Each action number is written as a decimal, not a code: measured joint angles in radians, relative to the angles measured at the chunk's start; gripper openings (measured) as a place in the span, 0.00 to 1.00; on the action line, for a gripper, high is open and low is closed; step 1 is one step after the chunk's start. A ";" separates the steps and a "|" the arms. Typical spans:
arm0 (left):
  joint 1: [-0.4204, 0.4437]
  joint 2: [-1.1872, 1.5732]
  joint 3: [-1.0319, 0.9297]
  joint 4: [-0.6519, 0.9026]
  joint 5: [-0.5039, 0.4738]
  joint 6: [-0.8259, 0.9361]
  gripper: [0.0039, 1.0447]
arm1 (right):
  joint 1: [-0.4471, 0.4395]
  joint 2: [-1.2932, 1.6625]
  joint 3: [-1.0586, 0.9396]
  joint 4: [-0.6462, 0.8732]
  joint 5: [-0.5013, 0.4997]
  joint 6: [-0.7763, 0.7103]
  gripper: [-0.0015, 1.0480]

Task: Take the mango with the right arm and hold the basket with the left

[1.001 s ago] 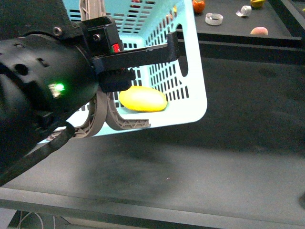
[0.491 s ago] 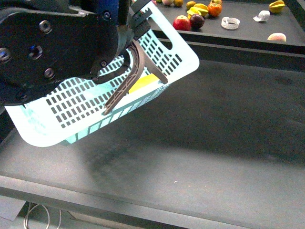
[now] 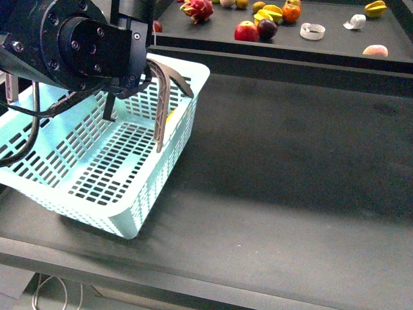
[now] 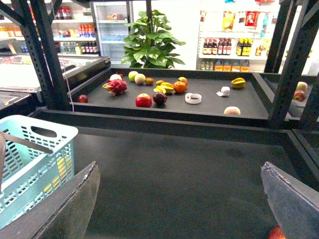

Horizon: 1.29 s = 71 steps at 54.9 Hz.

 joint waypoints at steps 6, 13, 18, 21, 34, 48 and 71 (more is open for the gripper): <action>0.011 0.039 0.043 0.017 0.004 -0.053 0.06 | 0.000 0.000 0.000 0.000 0.000 0.000 0.92; 0.019 0.076 0.082 0.034 0.009 -0.078 0.06 | 0.000 0.000 0.000 0.000 0.000 0.000 0.92; 0.022 0.100 0.098 0.066 0.008 -0.082 0.06 | 0.000 0.000 0.000 0.000 0.000 0.000 0.92; 0.023 0.109 0.104 0.076 0.007 -0.088 0.06 | 0.000 0.000 0.000 0.000 0.000 0.000 0.92; 0.022 0.109 0.101 0.096 0.016 -0.093 0.31 | 0.000 0.000 0.000 0.000 0.000 0.000 0.92; 0.013 -0.043 -0.055 0.147 0.013 0.103 0.76 | 0.000 0.000 0.000 0.000 0.000 0.000 0.92; -0.024 -0.558 -0.594 0.201 -0.023 0.372 0.92 | 0.000 0.000 0.000 0.000 0.000 0.000 0.92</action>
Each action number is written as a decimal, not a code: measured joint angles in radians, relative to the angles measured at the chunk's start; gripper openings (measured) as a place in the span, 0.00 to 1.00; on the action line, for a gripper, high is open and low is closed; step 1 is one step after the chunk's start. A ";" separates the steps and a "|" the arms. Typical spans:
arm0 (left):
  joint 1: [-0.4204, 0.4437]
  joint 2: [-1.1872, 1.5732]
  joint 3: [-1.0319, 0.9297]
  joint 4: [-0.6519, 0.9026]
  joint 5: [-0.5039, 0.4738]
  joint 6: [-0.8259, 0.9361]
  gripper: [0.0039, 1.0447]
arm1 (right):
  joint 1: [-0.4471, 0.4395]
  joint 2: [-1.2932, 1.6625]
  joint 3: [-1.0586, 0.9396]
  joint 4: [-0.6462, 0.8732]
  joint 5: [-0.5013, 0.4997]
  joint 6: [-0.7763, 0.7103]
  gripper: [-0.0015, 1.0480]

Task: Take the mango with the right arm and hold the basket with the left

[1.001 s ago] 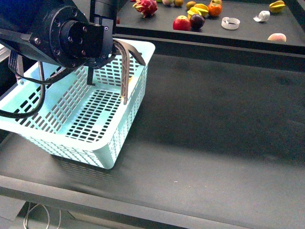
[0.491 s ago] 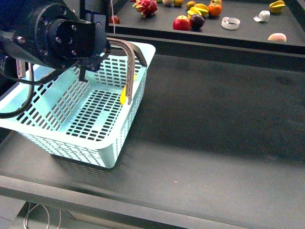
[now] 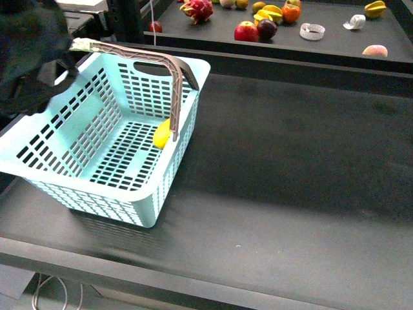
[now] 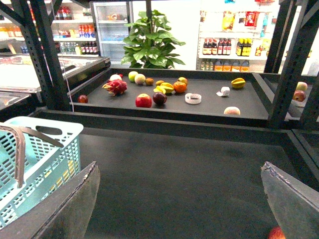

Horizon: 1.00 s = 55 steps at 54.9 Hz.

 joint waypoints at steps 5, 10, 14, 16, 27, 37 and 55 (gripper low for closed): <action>-0.005 -0.140 -0.141 -0.035 -0.051 -0.008 0.92 | 0.000 0.000 0.000 0.000 0.000 0.000 0.92; 0.005 -0.283 -0.264 -0.127 -0.102 -0.049 0.92 | 0.000 0.000 0.000 0.000 0.000 0.000 0.92; 0.014 -0.383 -0.328 -0.200 -0.137 -0.077 0.92 | 0.000 0.000 0.000 0.000 0.000 0.000 0.92; 0.014 -0.440 -0.359 -0.233 -0.155 -0.084 0.92 | 0.000 0.000 0.000 0.000 0.000 0.000 0.92; -0.018 -0.611 -0.441 -0.372 -0.201 -0.138 0.92 | 0.000 0.000 0.000 0.000 0.000 0.000 0.92; -0.019 -0.612 -0.445 -0.373 -0.198 -0.155 0.92 | 0.000 0.000 0.000 0.000 0.000 0.000 0.92; 0.170 -0.798 -0.623 0.144 0.455 0.909 0.36 | 0.000 0.000 0.000 -0.001 -0.002 0.000 0.92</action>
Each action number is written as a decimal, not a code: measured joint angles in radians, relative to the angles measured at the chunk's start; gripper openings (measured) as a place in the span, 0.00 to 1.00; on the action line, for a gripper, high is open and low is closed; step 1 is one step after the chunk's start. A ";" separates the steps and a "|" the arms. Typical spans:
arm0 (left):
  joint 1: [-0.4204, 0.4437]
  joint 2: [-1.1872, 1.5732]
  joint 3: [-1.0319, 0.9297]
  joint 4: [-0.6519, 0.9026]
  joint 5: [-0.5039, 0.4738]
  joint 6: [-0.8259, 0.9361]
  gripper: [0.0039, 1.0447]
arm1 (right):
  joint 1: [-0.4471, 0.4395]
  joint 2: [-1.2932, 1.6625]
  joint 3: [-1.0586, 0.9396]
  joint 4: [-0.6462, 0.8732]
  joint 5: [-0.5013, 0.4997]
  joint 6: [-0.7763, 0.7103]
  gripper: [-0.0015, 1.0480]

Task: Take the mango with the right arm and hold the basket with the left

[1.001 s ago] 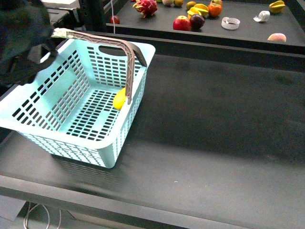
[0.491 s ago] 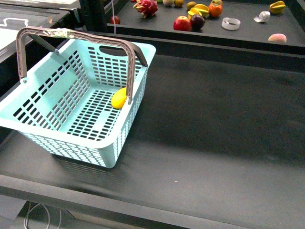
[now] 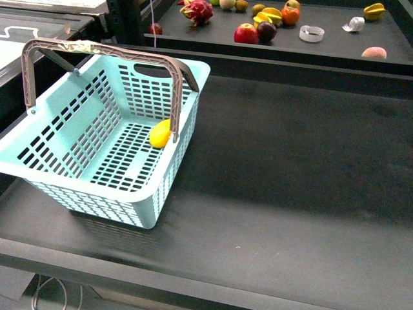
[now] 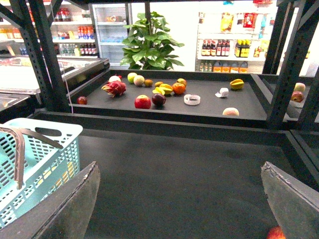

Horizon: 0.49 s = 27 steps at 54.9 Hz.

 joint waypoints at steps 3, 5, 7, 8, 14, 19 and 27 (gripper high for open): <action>0.019 -0.082 0.000 -0.092 0.022 0.055 0.25 | 0.000 0.000 0.000 0.000 0.001 0.000 0.92; 0.031 -0.127 0.000 -0.132 0.032 0.080 0.18 | 0.000 0.000 0.000 0.000 0.000 0.000 0.92; 0.041 -0.165 -0.001 -0.163 0.045 0.095 0.12 | 0.000 0.000 0.000 0.000 0.000 0.000 0.92; 0.047 -0.183 -0.001 -0.178 0.049 0.099 0.08 | 0.000 0.000 0.000 0.000 0.000 0.000 0.92; 0.082 -0.278 -0.002 -0.259 0.088 0.119 0.02 | 0.000 0.000 0.000 0.000 0.000 0.000 0.92; 0.161 -0.346 -0.002 -0.326 0.171 0.126 0.02 | 0.000 0.000 0.000 0.000 0.000 0.000 0.92; 0.177 -0.450 -0.002 -0.421 0.178 0.131 0.02 | 0.000 0.000 0.000 0.000 0.001 0.000 0.92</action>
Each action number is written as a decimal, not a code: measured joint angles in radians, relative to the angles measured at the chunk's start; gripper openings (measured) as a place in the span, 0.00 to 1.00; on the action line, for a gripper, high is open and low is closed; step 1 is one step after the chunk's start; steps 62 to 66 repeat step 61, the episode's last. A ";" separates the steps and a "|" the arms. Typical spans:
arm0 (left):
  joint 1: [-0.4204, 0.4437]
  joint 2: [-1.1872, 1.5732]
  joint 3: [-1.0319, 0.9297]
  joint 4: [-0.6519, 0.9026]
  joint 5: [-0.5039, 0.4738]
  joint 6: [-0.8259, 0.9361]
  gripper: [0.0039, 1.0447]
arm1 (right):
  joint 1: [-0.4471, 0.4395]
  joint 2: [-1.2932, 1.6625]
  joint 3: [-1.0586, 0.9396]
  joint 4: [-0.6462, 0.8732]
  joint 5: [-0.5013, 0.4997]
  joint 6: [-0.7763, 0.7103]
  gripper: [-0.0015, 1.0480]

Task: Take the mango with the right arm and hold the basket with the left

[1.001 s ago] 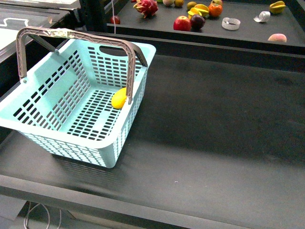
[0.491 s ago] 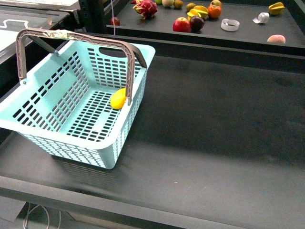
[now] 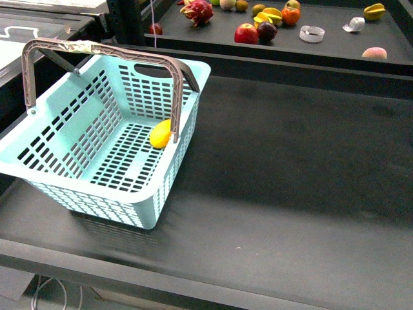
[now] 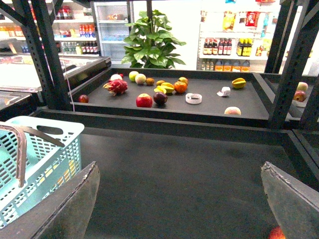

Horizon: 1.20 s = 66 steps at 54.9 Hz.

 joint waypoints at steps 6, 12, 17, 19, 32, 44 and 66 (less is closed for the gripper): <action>0.001 -0.053 0.000 -0.050 0.000 0.003 0.02 | 0.000 0.000 0.000 0.000 0.000 0.000 0.92; 0.001 -0.103 0.000 -0.100 0.000 0.006 0.02 | 0.000 0.000 0.000 0.000 0.000 0.000 0.92; 0.001 -0.141 0.000 -0.137 0.000 0.006 0.02 | 0.000 0.000 0.000 0.000 0.000 0.000 0.92; 0.001 -0.154 0.000 -0.150 0.000 0.006 0.02 | 0.000 0.000 0.000 0.000 0.000 0.000 0.92; 0.001 -0.232 0.000 -0.227 0.000 0.006 0.02 | 0.000 0.000 0.000 0.000 0.000 0.000 0.92; 0.001 -0.414 0.000 -0.419 0.002 0.008 0.02 | 0.000 0.000 0.000 0.000 0.000 0.000 0.92; 0.001 -0.423 0.000 -0.424 0.001 0.010 0.02 | 0.000 0.000 0.000 0.000 0.000 0.000 0.92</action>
